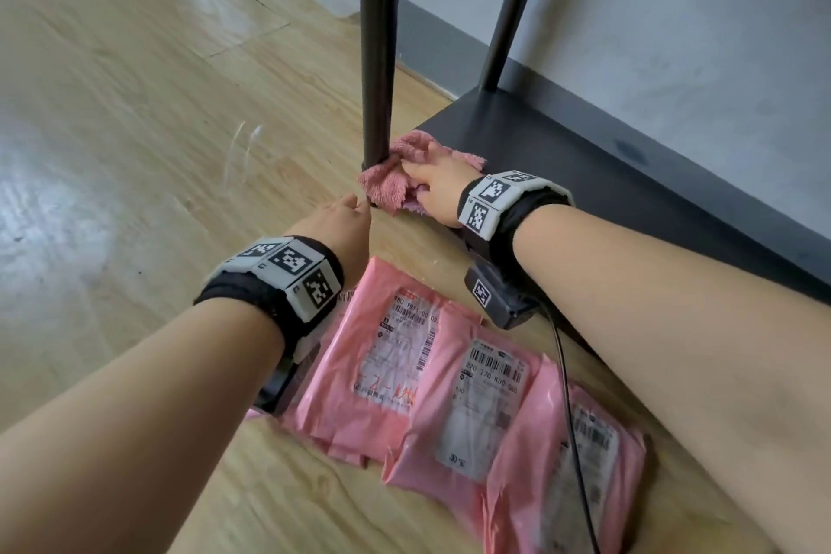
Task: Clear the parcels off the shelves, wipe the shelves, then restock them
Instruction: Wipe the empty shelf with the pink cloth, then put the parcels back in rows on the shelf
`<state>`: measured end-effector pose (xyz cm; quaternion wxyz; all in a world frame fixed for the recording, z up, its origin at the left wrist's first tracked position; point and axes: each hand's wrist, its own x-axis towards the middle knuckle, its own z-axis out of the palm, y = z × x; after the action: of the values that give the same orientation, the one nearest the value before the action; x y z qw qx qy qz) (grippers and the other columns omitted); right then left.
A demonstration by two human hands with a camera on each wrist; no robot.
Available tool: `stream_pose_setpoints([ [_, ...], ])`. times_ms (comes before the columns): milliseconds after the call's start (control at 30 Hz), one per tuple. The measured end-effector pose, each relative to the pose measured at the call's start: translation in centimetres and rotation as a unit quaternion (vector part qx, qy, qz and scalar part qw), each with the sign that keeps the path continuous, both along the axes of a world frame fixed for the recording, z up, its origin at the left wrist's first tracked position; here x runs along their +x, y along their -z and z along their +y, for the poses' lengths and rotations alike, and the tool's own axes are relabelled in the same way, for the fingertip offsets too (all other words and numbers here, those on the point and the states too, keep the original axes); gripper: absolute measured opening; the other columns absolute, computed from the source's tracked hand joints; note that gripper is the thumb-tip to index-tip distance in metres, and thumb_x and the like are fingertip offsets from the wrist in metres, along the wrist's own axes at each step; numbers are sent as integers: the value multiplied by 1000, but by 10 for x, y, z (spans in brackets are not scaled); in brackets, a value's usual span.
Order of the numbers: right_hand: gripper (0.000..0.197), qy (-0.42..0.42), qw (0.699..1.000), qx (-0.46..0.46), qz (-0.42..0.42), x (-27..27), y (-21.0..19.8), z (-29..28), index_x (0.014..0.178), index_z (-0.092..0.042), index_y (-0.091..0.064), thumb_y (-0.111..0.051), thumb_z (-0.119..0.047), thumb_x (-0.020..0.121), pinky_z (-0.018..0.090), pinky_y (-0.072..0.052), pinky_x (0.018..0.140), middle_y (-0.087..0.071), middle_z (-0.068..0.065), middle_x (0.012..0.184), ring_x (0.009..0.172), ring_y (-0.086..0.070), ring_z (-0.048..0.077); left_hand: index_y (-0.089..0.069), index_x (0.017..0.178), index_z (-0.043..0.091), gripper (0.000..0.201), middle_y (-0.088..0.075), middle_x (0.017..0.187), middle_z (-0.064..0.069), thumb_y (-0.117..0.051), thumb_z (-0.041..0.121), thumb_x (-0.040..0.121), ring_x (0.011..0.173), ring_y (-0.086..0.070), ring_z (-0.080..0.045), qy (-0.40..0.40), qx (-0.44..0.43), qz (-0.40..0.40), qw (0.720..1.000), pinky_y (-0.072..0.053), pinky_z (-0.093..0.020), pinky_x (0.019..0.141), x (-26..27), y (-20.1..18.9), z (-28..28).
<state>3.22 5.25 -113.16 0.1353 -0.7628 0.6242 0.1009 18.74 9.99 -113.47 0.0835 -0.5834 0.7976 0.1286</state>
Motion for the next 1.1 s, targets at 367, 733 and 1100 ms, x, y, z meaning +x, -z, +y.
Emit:
stream_pose_setpoints([
  [367, 46, 238, 962, 10, -133, -104, -50, 168, 143, -30, -37, -41, -22, 99, 23, -17, 112, -26, 4, 154, 142, -24, 19, -50, 121, 5, 31, -49, 131, -13, -43, 24, 97, 113, -54, -31, 180, 45, 13, 982, -48, -43, 92, -79, -30, 61],
  [733, 58, 552, 820, -4, -151, -164, -58, 402, 147, -31, -27, -52, -33, 94, 29, -24, 111, -17, 5, 156, 141, -24, 21, -45, 129, 17, 40, -53, 128, -6, -43, 38, 95, 108, -57, -26, 459, 120, -13, 880, -50, -44, 89, -192, -25, 211],
  [1100, 85, 679, 664, 14, -312, -130, 8, 495, 145, 0, -17, -62, -42, 87, 32, -42, 97, -44, 16, 141, 125, -48, 29, 4, 146, -2, 83, -59, 108, -14, -44, 42, 95, 81, -60, -22, 303, 230, -51, 923, -55, -35, 70, -215, 2, 279],
])
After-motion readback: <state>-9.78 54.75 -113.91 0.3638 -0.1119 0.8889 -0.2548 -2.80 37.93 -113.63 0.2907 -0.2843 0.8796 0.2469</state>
